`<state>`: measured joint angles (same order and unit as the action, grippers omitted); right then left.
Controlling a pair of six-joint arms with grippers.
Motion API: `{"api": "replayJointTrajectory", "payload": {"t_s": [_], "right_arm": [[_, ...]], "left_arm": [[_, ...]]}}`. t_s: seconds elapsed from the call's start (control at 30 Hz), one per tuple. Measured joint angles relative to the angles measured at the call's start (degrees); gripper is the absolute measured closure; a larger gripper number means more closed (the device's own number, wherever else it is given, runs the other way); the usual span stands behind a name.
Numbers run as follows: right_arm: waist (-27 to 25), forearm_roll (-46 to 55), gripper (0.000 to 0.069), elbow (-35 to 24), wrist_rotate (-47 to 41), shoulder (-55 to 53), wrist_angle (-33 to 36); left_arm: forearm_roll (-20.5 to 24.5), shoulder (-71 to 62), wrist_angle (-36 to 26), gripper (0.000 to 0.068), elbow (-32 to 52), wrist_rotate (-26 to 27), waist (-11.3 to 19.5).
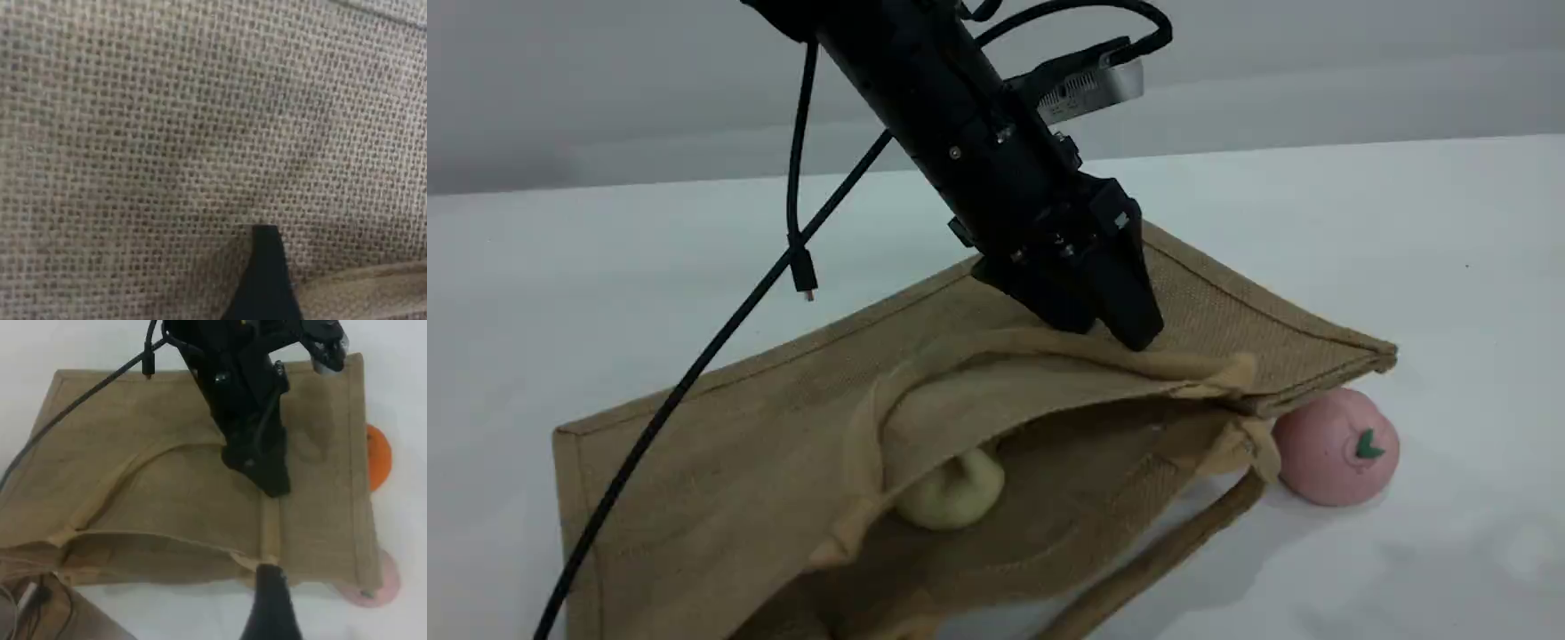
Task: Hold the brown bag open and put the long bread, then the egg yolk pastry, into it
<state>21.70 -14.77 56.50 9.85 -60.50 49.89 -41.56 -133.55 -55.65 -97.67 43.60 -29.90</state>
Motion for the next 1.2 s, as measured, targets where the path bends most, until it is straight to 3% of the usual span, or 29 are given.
{"api": "replayJointTrajectory", "payload": {"t_s": [0.5,0.7,0.8,1.0,1.2], "right_arm": [[0.00,0.00,0.0232,0.00,-0.66,0.00,0.40],[0.00,0.00,0.0232,0.16,-0.66,0.00,2.09],[0.00,0.86,0.0232,1.81,-0.82,0.46,5.96],[0.00,8.99,0.0232,2.65,-6.70,5.02,18.08],[0.00,16.87,0.0232,2.26,-14.53,13.89,20.16]], "left_arm": [[-0.52,0.85,2.14,0.0151,-0.12,1.05,-0.54],[1.60,7.10,-2.77,0.0151,-0.18,1.05,-0.49],[5.51,11.26,-4.15,0.0151,-0.18,0.02,-0.49],[17.45,22.03,-7.54,0.0162,-0.18,-7.79,-0.49],[30.80,32.56,-14.69,0.0176,0.07,-18.21,-0.56]]}}
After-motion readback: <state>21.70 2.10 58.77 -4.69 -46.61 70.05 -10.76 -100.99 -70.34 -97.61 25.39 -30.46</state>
